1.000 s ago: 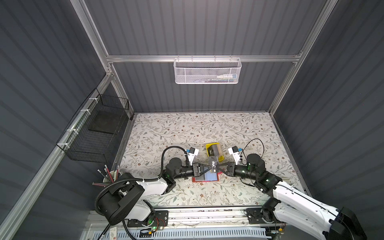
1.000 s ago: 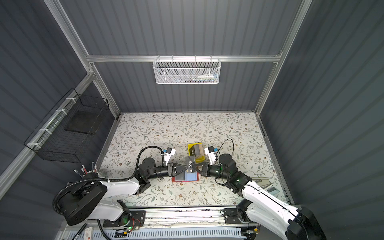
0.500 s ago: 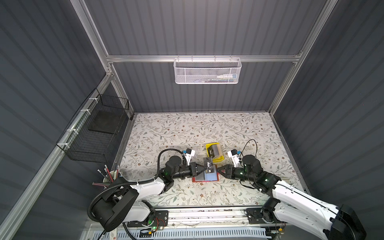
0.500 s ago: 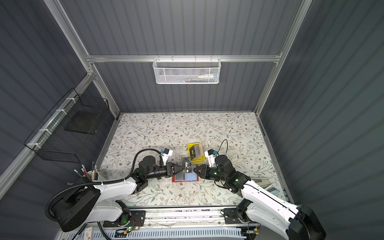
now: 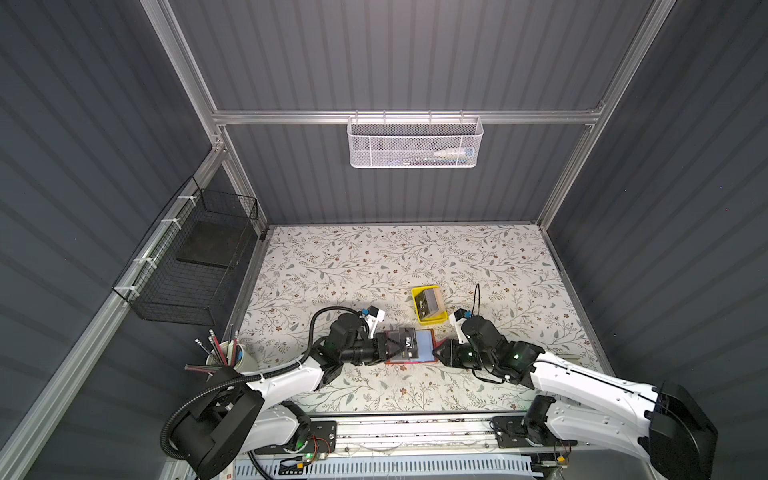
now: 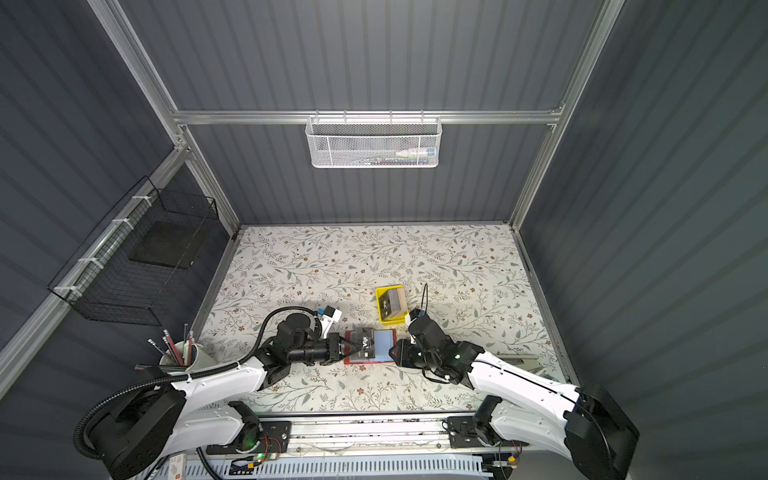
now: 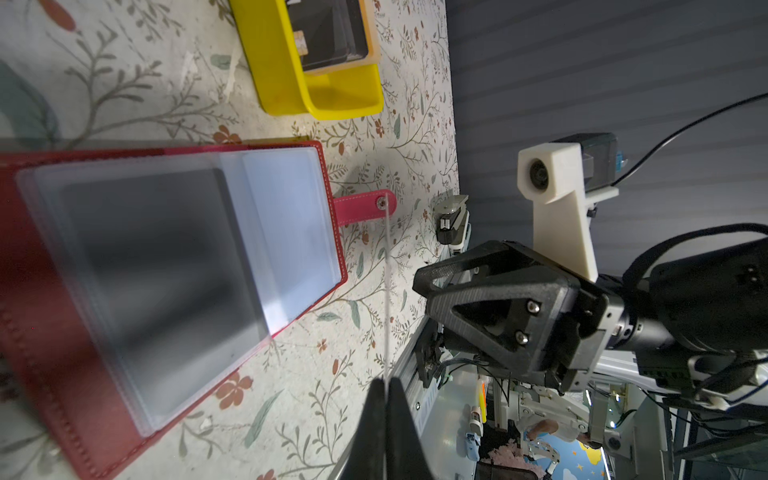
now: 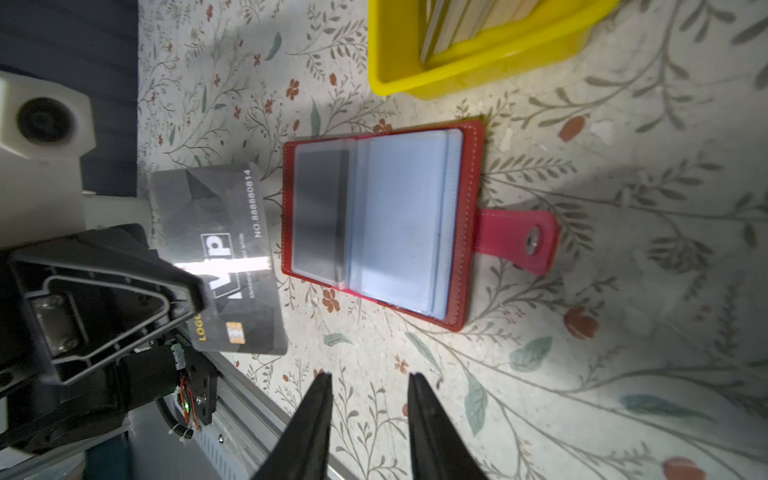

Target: Put the credit cards into the card holder

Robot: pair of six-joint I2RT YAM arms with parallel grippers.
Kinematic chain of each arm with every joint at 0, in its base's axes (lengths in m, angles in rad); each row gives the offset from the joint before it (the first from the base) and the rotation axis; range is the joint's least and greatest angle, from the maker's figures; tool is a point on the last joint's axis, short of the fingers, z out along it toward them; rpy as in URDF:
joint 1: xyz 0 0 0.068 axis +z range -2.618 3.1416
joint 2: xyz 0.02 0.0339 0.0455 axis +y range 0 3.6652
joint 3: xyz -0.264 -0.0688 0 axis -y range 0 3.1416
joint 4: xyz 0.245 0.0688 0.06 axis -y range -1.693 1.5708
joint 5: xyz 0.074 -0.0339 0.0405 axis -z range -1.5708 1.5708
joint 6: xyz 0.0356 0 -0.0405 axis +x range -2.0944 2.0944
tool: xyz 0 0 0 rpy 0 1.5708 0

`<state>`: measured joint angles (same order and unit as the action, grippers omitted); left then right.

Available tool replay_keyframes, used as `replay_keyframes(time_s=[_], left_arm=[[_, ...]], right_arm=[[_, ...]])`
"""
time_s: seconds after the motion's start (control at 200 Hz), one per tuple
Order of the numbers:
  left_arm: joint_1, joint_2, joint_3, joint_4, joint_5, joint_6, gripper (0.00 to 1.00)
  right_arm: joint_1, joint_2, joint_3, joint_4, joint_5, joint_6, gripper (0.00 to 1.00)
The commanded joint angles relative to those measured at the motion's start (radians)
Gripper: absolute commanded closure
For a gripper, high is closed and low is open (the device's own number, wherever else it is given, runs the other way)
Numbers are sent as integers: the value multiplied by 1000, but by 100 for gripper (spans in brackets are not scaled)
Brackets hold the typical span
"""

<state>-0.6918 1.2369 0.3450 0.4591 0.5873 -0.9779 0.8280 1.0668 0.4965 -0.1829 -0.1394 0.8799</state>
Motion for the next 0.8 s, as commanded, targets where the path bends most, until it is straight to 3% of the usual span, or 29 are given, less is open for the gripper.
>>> replay_keyframes(time_s=[0.0,0.065,0.36,0.79], left_arm=[[6,-15,-13,-35,1,37,100],[6,0,-7,-22,1,42,100],[12,56,17,5,-32,50,100],[40,167,58,54,24,103,100]], right_arm=[[5,39,37,-55,59,14,72],[5,91,46,-47,60,14,77],[-3,232,74,-11,71,3,77],[-12,273,39,44,84,2,78]])
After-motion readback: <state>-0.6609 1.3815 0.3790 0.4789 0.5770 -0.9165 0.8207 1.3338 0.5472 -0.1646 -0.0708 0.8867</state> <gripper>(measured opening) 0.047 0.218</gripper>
